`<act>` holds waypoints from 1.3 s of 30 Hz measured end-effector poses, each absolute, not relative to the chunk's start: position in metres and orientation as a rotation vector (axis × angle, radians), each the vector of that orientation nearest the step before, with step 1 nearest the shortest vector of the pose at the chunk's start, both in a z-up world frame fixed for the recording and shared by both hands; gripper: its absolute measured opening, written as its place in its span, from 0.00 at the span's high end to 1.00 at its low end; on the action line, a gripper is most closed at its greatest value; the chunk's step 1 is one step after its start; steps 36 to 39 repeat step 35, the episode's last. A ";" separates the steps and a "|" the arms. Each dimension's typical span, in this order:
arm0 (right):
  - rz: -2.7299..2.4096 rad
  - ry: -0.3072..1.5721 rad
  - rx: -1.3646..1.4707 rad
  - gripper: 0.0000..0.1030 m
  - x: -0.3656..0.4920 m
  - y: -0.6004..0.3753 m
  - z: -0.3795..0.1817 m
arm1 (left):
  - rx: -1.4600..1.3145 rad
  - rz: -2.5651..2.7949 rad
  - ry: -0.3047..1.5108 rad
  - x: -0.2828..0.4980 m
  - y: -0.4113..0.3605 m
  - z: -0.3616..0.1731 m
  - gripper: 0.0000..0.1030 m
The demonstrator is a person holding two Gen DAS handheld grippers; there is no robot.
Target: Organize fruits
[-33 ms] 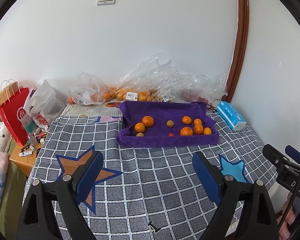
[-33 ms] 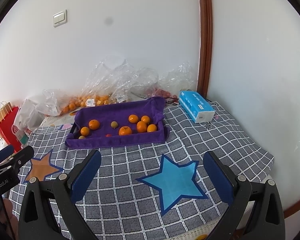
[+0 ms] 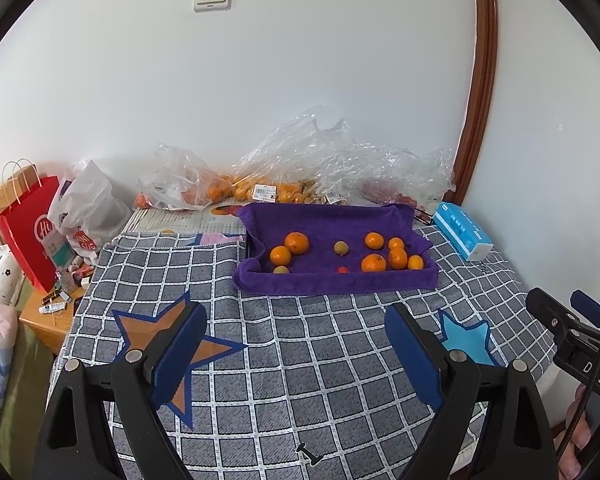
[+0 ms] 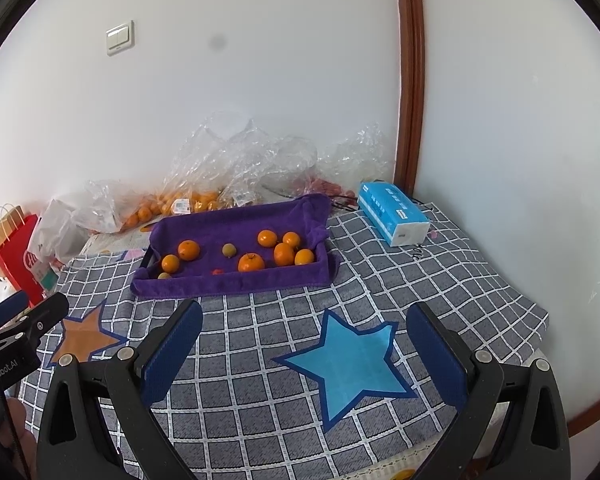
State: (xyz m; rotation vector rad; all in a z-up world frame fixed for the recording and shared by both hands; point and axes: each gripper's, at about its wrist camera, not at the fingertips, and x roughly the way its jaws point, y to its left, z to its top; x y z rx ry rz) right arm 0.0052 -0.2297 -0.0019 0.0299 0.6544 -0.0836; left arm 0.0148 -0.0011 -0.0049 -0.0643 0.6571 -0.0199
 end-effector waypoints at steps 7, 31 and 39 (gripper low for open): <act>-0.081 0.656 0.023 0.02 0.005 -0.228 0.000 | -0.070 -0.021 0.651 0.014 0.000 -0.003 0.12; -0.072 0.656 0.028 0.02 0.007 -0.228 0.000 | -0.069 -0.017 0.657 0.015 0.001 -0.005 0.11; -0.067 0.654 0.018 0.02 0.008 -0.226 -0.001 | -0.067 -0.010 0.646 0.016 0.002 -0.006 0.10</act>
